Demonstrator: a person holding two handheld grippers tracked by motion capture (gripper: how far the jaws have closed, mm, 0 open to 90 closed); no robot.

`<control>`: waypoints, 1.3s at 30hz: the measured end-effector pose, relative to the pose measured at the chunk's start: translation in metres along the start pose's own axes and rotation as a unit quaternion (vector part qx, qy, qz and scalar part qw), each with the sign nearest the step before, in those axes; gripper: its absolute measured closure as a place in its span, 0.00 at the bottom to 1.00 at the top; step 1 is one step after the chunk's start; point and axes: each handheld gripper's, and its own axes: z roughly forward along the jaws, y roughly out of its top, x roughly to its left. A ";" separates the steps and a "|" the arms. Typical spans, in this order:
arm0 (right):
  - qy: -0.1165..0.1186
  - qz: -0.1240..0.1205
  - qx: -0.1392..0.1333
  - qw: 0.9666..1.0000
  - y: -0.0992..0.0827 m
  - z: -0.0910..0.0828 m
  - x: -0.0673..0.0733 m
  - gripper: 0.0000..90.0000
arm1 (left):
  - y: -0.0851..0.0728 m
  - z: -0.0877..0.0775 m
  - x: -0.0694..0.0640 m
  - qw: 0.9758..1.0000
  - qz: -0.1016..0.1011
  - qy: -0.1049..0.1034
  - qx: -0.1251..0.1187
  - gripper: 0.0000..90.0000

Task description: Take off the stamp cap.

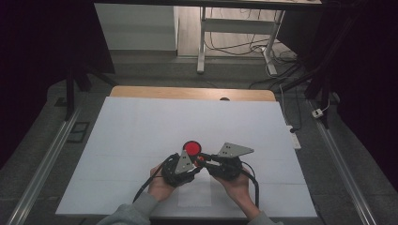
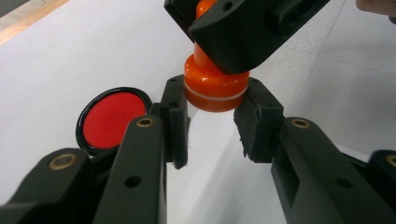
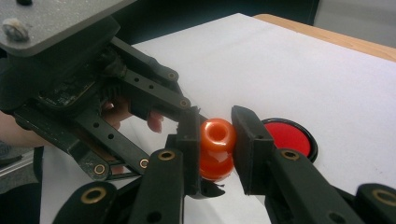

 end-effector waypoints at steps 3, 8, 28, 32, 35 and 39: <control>0.000 0.000 0.000 1.000 0.000 0.000 0.000 0.81 | 0.000 0.000 0.000 1.000 0.000 0.001 0.000 0.73; 0.000 -0.001 0.000 1.000 0.000 0.000 0.000 0.81 | 0.000 0.000 0.000 1.000 0.001 0.001 -0.001 0.73; 0.001 0.003 0.000 1.000 0.001 -0.001 0.000 0.81 | 0.000 -0.001 0.000 1.000 0.005 0.004 0.000 0.73; 0.001 0.004 -0.001 1.000 0.001 -0.001 0.000 0.81 | 0.000 -0.001 0.000 1.000 0.005 0.004 -0.001 0.73; 0.003 0.006 -0.002 1.000 0.001 0.000 -0.001 0.81 | 0.000 -0.001 0.000 1.000 0.008 0.004 0.001 0.73; 0.006 0.007 0.000 1.000 0.001 -0.001 -0.002 0.81 | 0.000 -0.001 -0.001 1.000 0.008 0.003 0.000 0.73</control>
